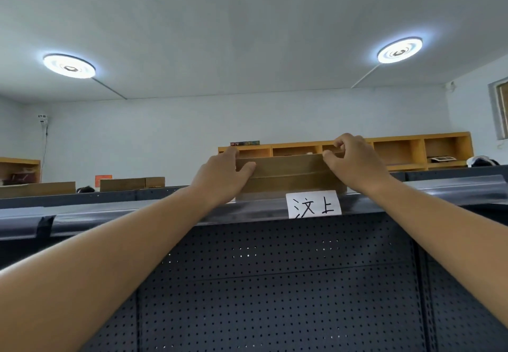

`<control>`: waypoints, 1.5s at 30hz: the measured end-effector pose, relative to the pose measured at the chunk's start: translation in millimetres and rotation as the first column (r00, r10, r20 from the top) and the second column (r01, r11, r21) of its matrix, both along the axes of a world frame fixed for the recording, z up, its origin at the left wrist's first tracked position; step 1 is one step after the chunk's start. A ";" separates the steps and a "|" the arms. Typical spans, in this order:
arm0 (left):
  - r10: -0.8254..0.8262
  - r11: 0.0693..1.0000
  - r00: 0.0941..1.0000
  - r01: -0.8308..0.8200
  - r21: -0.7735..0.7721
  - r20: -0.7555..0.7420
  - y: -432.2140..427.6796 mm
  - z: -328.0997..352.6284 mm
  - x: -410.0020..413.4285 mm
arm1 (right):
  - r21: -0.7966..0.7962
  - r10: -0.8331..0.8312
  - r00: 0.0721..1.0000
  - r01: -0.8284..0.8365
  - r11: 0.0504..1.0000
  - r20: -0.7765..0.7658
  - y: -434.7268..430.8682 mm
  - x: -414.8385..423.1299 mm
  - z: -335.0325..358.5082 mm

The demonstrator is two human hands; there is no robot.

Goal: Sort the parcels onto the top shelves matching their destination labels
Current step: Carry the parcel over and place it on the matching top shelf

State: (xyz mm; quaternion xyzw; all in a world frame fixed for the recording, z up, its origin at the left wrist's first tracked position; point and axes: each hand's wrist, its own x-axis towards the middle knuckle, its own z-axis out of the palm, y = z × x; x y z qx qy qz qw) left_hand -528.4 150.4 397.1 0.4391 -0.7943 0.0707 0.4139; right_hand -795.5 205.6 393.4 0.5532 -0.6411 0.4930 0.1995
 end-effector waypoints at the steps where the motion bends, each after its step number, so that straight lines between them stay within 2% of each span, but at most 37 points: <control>1: 0.014 0.998 0.999 -0.011 -0.066 0.048 3.5 -4.3 4.9 | -0.051 -0.006 1.000 0.005 0.999 -0.023 4.2 6.0 -5.4; 5: 0.063 0.975 0.991 -0.036 -0.218 0.118 21.8 -17.8 32.8 | -0.125 -0.022 0.993 0.008 0.992 -0.112 19.4 28.1 -22.2; 9: 0.053 0.948 0.981 0.009 -0.317 0.187 44.4 -39.6 69.4 | -0.130 0.068 0.977 -0.096 0.987 -0.204 38.6 58.2 -43.2; 13: 0.014 0.922 0.995 0.026 -0.387 0.100 61.9 -71.4 108.1 | -0.023 0.214 0.926 -0.232 0.972 -0.310 53.6 95.9 -71.4; 16: 0.010 0.923 0.999 0.006 -0.385 0.039 66.6 -93.4 135.9 | 0.052 0.241 0.903 -0.238 0.970 -0.355 59.3 119.8 -92.7; 20: 0.023 0.917 0.994 -0.062 -0.394 -0.103 66.4 -117.9 181.9 | 0.052 0.259 0.910 -0.256 0.965 -0.324 59.8 153.8 -118.4; 22: 0.053 0.917 0.991 -0.097 -0.386 -0.123 64.1 -132.6 209.9 | 0.059 0.258 0.908 -0.252 0.966 -0.331 54.2 173.0 -132.3; 28: 0.166 0.915 0.986 -0.162 -0.369 -0.020 38.2 -193.9 301.3 | 0.045 0.310 0.915 -0.309 0.950 -0.257 41.4 246.6 -178.1; 33: 0.203 0.923 0.979 -0.191 -0.335 0.002 20.8 -236.4 366.6 | 0.047 0.378 0.910 -0.376 0.926 -0.169 28.0 323.3 -209.9; 40: 0.179 0.949 0.983 -0.166 -0.267 0.028 -8.0 -281.5 441.6 | 0.132 0.324 0.912 -0.299 0.945 -0.251 -3.1 422.3 -260.1; 45: 0.154 0.970 0.987 -0.142 -0.196 0.051 -33.8 -324.4 479.1 | 0.203 0.333 0.914 -0.290 0.936 -0.231 -31.0 474.3 -312.0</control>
